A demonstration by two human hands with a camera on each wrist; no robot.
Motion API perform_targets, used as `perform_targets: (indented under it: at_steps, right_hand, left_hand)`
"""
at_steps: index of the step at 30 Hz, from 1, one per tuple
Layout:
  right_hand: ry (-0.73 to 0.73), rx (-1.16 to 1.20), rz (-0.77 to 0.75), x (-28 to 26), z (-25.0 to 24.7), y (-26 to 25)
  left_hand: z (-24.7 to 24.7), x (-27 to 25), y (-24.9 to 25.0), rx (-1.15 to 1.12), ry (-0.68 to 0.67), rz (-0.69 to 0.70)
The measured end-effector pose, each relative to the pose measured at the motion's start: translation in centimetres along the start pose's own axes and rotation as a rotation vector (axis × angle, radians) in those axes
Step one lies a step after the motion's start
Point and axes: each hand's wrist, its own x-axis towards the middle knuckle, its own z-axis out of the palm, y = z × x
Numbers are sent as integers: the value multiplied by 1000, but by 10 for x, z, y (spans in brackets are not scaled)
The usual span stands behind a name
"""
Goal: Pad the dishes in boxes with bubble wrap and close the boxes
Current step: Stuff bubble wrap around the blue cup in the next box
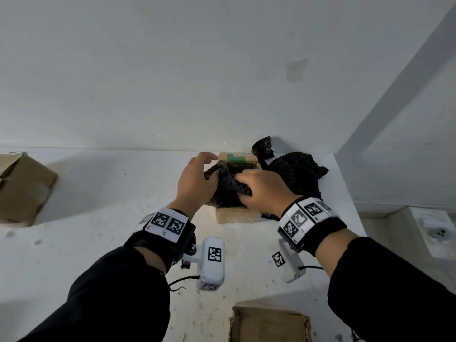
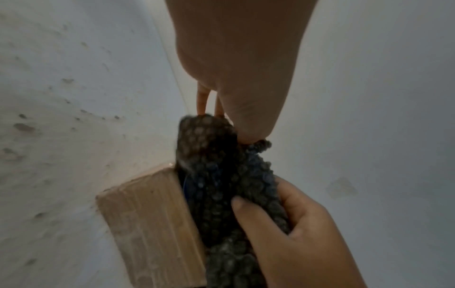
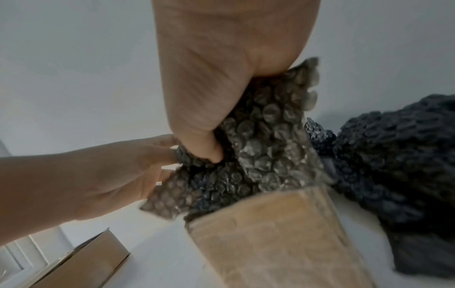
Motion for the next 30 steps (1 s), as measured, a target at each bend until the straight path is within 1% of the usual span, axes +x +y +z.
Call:
perform_targets:
  at_steps: [2,3,4,6,8,10,11,13,15,18,19,20,22,26,28,30]
  right_hand:
    - [0,-32,35,0,11,-7]
    - [24,-14,60,1,15,-9]
    - [59,22,107,4,19,-10]
    - [195,147,228,11,23,-11]
    - [390,261,358,19,25,-10]
    - [540,336,457,26,25,-10]
    - [592,346,480,28,26,-10]
    - [643,339,504,31,29,-12]
    - [614,327,504,34,35,-15]
    - [532,353,473,38,45,-18]
    - [486,357,465,38,47,-20]
    - [406,353,472,38,48,-23]
    - [238,359,487,36,50,-31]
    - [68,441,489,33,50,-35]
    - [-26,354,451,33,46,-33]
    - [-131,174,367,32,39,-32]
  left_hand:
    - [5,0,-4,-20,32,-83]
    - [7,1,-3,-34,34,-119]
    - [7,1,-1,-50,33,-143]
    - [8,4,5,-109,35,-180]
    - [6,6,11,-254,36,-245]
    - [5,5,13,-464,1,-324]
    - [6,4,11,-569,-34,-366]
    - [7,2,3,-752,-116,-411]
    - [9,-1,-10,-871,-227,-393]
    - [10,-4,-24,-923,-334,-378]
    - [10,-5,-26,-926,-357,-376]
    - [10,-6,-25,-927,-377,-369]
    - [10,-8,-24,-937,-405,-361]
    - [10,-9,-24,-1014,-443,-363]
    - [11,-9,-24,-1039,-448,-374]
    - [15,-10,-23,-1003,-411,-394]
